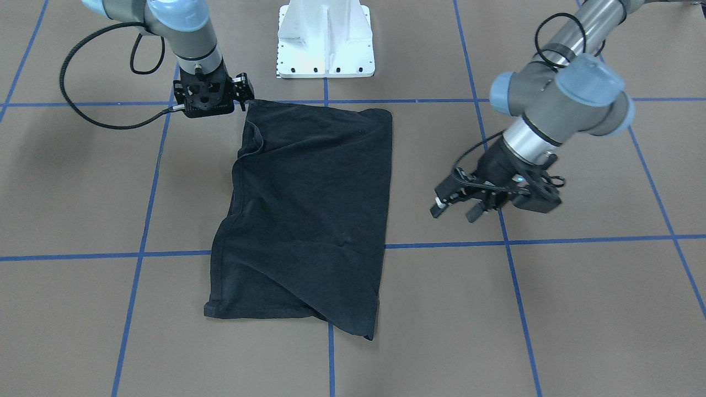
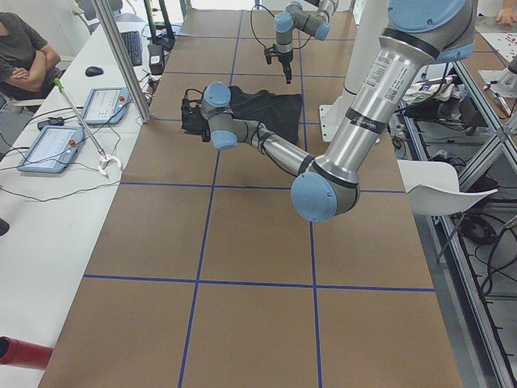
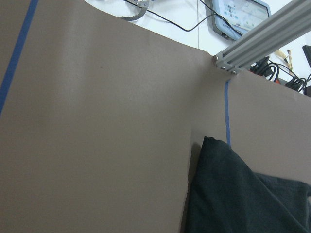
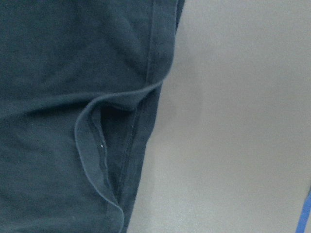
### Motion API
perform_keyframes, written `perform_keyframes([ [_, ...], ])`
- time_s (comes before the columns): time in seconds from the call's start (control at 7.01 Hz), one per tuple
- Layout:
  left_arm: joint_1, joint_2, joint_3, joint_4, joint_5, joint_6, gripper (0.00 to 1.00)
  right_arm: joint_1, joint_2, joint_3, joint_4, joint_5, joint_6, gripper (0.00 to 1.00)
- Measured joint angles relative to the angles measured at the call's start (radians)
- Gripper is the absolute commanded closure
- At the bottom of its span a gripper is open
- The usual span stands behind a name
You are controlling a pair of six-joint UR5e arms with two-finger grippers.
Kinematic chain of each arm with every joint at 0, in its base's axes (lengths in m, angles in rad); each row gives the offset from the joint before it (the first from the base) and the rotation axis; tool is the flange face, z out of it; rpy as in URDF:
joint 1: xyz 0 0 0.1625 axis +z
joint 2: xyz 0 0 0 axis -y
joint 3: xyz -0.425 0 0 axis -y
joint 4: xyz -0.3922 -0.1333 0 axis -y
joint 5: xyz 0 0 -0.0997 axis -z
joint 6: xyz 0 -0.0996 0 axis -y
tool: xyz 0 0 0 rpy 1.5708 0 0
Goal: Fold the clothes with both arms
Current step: 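Grasp the near shirt corner with the left gripper while the right gripper holds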
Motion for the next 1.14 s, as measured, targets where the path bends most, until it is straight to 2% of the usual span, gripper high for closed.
perform_keyframes([
  [0.29, 0.156, 0.068, -0.091, -0.01, 0.052, -0.055, 0.01, 0.069, 0.004, -0.001, 0.083, 0.071, 0.033, 0.0],
  [0.71, 0.345, 0.13, -0.155, -0.01, 0.136, -0.12, 0.01, 0.089, 0.006, -0.006, 0.157, 0.097, 0.088, 0.0],
  [1.14, 0.4, 0.162, -0.167, -0.002, 0.164, -0.136, 0.01, 0.095, 0.006, -0.006, 0.162, 0.099, 0.092, 0.0],
])
